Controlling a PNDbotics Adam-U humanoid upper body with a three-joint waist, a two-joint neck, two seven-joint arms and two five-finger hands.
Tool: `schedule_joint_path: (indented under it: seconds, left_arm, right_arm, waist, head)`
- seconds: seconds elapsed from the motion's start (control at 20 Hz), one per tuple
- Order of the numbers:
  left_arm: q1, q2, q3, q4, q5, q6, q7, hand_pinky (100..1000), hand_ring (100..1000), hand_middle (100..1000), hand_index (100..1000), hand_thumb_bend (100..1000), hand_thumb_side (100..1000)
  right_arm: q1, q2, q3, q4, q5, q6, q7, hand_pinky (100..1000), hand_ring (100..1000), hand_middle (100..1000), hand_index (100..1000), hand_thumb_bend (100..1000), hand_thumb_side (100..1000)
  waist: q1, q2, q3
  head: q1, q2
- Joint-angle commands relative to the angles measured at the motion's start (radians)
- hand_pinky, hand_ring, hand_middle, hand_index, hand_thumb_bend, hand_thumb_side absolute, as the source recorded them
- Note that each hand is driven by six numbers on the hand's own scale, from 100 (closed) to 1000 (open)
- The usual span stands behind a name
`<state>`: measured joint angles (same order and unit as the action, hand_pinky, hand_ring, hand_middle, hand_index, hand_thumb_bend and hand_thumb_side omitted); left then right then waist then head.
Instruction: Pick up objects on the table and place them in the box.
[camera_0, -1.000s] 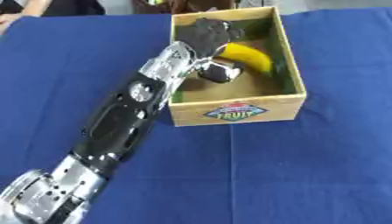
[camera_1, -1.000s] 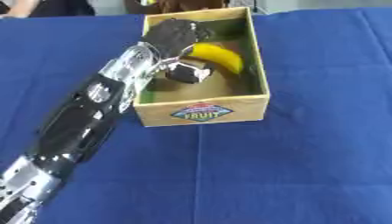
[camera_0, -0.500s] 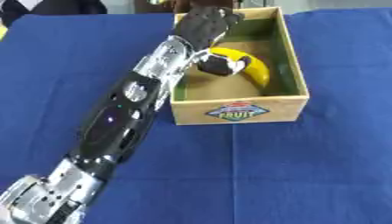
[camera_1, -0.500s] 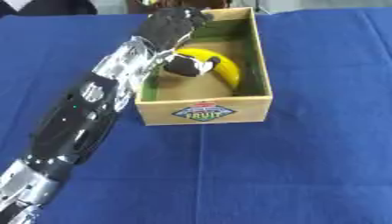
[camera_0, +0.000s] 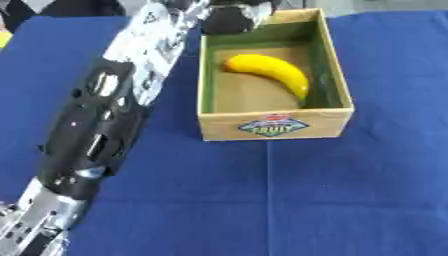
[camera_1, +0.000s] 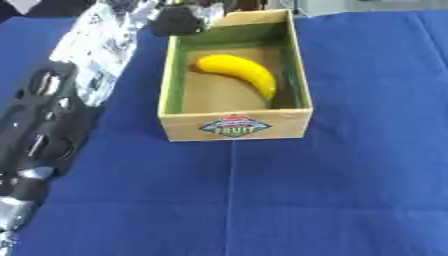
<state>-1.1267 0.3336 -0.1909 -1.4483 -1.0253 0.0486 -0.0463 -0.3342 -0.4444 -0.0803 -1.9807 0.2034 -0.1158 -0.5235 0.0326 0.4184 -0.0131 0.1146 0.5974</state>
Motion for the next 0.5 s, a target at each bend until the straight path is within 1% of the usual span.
schedule_joint_path:
  seconds: [0.05, 0.2, 0.25, 0.3, 0.4, 0.5]
  left_arm:
    - [0.005, 0.050, 0.027, -0.125, 0.079, 0.026, 0.018, 579, 704, 676, 893, 422, 857]
    - [0.018, 0.063, 0.028, -0.176, 0.122, 0.049, 0.012, 579, 704, 676, 893, 422, 857]
    - [0.020, 0.065, 0.028, -0.183, 0.128, 0.054, 0.009, 571, 675, 651, 879, 442, 903]
    - [0.029, 0.075, 0.032, -0.196, 0.137, 0.051, 0.013, 568, 670, 648, 879, 441, 903]
    - [0.064, 0.110, 0.042, -0.233, 0.160, 0.041, 0.032, 558, 657, 639, 876, 427, 896]
    - [0.104, 0.142, 0.051, -0.274, 0.185, 0.046, 0.056, 552, 647, 633, 874, 427, 906]
  right_arm:
    - [-0.003, -0.022, -0.011, -0.019, 0.003, 0.001, -0.005, 798, 743, 748, 918, 100, 1000]
    - [-0.003, -0.023, -0.012, -0.019, 0.004, 0.000, -0.006, 798, 743, 748, 918, 100, 1000]
    - [-0.003, -0.023, -0.012, -0.019, 0.004, 0.000, -0.006, 798, 744, 749, 918, 100, 1000]
    - [0.000, -0.022, -0.015, -0.019, 0.005, 0.001, -0.009, 798, 743, 749, 918, 100, 1000]
    - [0.005, -0.021, -0.020, -0.019, 0.007, 0.002, -0.014, 798, 744, 749, 918, 100, 1000]
    - [0.005, -0.019, -0.023, -0.019, 0.008, 0.002, -0.018, 799, 744, 749, 918, 100, 1000]
  waist:
    - [-0.006, -0.034, 0.004]
    - [-0.007, -0.035, 0.006]
    - [-0.007, -0.035, 0.006]
    - [-0.012, -0.039, 0.015]
    - [-0.018, -0.042, 0.028]
    - [-0.023, -0.042, 0.031]
  head:
    - [-0.005, 0.008]
    - [-0.005, 0.009]
    - [-0.006, 0.009]
    - [-0.013, 0.011]
    - [-0.023, 0.011]
    - [-0.028, 0.011]
